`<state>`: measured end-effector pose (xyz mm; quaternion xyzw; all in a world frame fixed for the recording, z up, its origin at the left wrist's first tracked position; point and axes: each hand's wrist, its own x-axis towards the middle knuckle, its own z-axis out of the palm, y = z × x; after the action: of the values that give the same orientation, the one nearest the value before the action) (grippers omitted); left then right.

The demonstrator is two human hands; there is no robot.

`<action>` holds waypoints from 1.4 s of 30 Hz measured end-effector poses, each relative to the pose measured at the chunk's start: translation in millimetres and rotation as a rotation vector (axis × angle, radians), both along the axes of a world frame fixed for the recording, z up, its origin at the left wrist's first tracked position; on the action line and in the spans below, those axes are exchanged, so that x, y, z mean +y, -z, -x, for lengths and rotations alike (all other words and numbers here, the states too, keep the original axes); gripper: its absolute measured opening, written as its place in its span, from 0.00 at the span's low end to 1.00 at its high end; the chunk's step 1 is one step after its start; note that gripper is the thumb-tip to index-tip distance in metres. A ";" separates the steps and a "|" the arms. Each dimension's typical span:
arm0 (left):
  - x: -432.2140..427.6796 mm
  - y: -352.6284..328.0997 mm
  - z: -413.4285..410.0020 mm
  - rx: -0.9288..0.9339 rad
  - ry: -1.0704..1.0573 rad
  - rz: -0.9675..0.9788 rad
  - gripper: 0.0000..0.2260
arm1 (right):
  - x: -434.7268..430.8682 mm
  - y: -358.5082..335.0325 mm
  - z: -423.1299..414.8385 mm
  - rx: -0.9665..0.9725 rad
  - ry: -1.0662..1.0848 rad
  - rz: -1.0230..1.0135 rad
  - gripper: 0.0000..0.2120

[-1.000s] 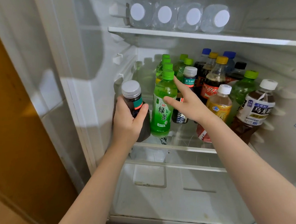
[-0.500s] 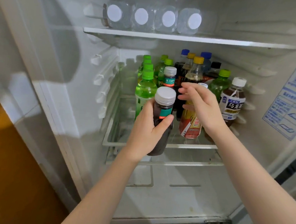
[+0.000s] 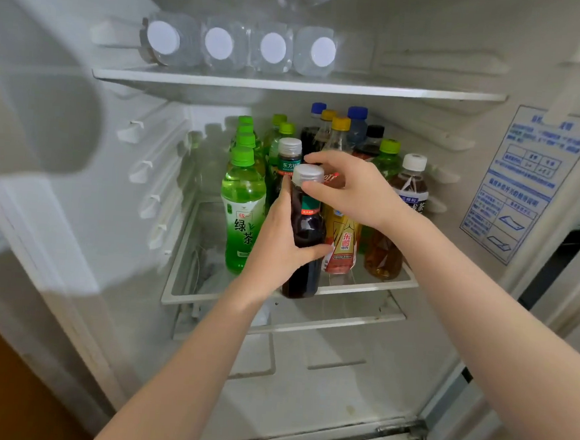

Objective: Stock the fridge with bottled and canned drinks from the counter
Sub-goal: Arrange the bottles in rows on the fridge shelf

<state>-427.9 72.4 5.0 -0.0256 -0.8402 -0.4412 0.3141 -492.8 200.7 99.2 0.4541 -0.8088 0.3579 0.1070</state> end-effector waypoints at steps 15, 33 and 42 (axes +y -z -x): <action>-31.6 42.9 -46.7 0.396 -0.541 -0.099 0.18 | -11.9 -13.5 8.1 0.001 -0.050 -0.093 0.15; -76.2 66.4 -28.0 -0.252 -0.115 -0.290 0.40 | -37.6 -12.5 11.1 0.294 0.245 -0.173 0.21; -81.6 71.1 -27.5 -0.285 -0.162 -0.221 0.34 | -58.2 -2.8 11.8 0.437 0.468 -0.173 0.30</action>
<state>-400.4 -9.2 -66.1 0.1398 -0.8219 -0.5033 0.2273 -504.5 142.5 101.9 0.3296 -0.8765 0.1478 0.3183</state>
